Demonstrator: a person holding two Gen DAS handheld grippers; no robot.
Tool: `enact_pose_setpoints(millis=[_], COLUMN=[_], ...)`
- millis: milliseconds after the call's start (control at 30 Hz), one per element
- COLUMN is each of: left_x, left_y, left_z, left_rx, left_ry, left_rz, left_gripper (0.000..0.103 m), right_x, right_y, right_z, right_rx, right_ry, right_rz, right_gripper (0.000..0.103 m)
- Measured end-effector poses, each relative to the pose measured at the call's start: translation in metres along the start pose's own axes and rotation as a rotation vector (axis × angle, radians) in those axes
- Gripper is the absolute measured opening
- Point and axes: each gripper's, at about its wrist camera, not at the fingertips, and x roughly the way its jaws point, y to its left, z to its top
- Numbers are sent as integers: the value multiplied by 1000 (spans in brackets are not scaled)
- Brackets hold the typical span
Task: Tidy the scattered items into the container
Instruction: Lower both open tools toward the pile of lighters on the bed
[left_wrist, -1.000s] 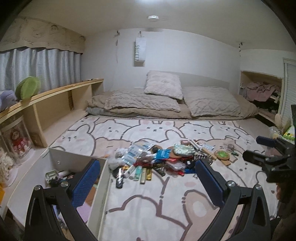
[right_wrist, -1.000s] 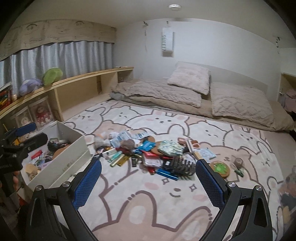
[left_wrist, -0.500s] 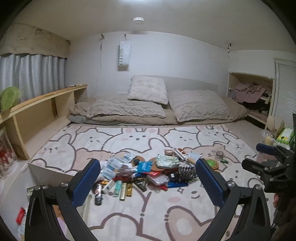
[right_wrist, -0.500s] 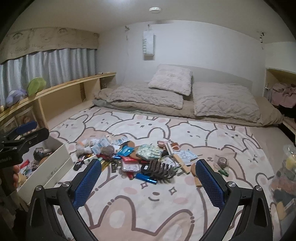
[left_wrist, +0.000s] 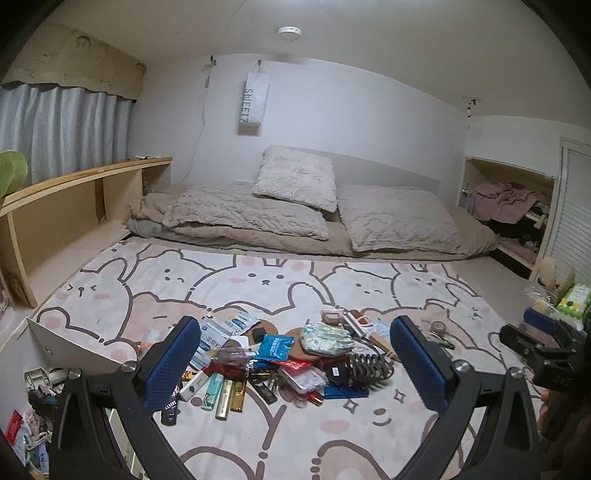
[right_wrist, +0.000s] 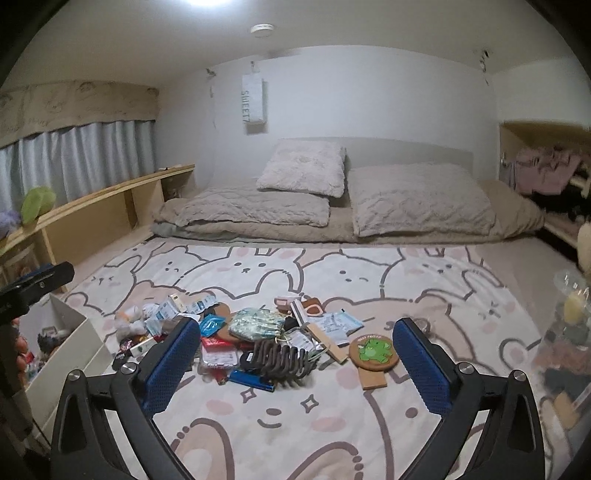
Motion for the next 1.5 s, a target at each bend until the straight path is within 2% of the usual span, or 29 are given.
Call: enact_pose_setpoints(millis=[367, 533, 767, 1167, 1500], left_x=[36, 43, 49, 57, 79], left_y=[9, 17, 19, 24, 34], left_z=[-13, -19, -31, -41, -58], left_rx=[4, -3, 35, 25, 4], left_ry=[16, 7, 2, 36, 138], left_rz=[21, 33, 70, 79, 85], left_gripper=[103, 103, 103, 103, 103], right_x=[27, 34, 36, 48, 69], right_y=[-27, -34, -38, -30, -16], right_z=[-15, -21, -30, -45, -71], right_rx=[86, 100, 109, 86, 45], right_ry=[-23, -18, -18, 34, 129], right_rz=[-7, -30, -45, -39, -33], right_gripper=[103, 103, 103, 103, 103])
